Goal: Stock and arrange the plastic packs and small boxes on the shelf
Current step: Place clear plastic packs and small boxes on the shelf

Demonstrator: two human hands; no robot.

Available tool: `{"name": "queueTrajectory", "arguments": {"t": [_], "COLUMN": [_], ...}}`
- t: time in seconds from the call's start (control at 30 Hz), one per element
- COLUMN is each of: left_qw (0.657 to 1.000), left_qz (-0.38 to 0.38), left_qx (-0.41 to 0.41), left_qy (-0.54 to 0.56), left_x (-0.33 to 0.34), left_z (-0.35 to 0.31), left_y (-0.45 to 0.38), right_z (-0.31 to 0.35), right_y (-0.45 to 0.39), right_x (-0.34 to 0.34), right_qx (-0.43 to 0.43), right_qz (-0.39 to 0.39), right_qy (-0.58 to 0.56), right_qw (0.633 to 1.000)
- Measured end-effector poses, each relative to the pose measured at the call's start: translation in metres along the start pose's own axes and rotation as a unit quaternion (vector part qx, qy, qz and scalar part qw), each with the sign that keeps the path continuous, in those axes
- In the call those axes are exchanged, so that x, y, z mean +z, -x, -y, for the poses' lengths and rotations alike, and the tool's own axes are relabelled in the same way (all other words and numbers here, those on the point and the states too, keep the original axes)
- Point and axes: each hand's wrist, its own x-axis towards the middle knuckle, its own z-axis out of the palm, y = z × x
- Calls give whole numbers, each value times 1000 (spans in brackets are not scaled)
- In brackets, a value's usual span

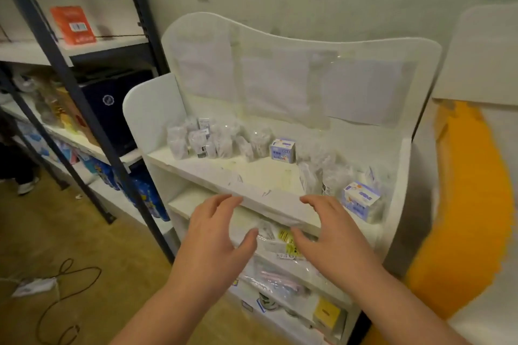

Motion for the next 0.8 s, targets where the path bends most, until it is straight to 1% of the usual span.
{"name": "queueTrajectory", "arguments": {"t": [0.17, 0.23, 0.3, 0.4, 0.5, 0.63, 0.8], "left_qw": [1000, 1000, 999, 998, 996, 994, 993], "left_qz": [-9, 2, 20, 43, 57, 69, 78], "left_qx": [9, 2, 7, 27, 49, 68, 70], "left_qy": [-5, 12, 27, 28, 39, 59, 48], "left_x": [8, 16, 27, 45, 62, 84, 115], "left_z": [22, 29, 36, 48, 60, 81, 102], "left_y": [-71, -90, -110, -144, -183, -239, -308], "right_z": [-5, -10, -18, -27, -29, -30, -29], "right_y": [-79, -96, -107, -119, -132, -148, -170], "right_x": [15, 18, 22, 32, 43, 55, 67], "right_qx": [10, 36, 46, 66, 91, 107, 166], "right_qz": [-33, -35, -41, -13, 16, 34, 16], "right_qy": [52, 67, 122, 202, 245, 298, 331], "right_qw": [998, 996, 991, 977, 965, 948, 929]}}
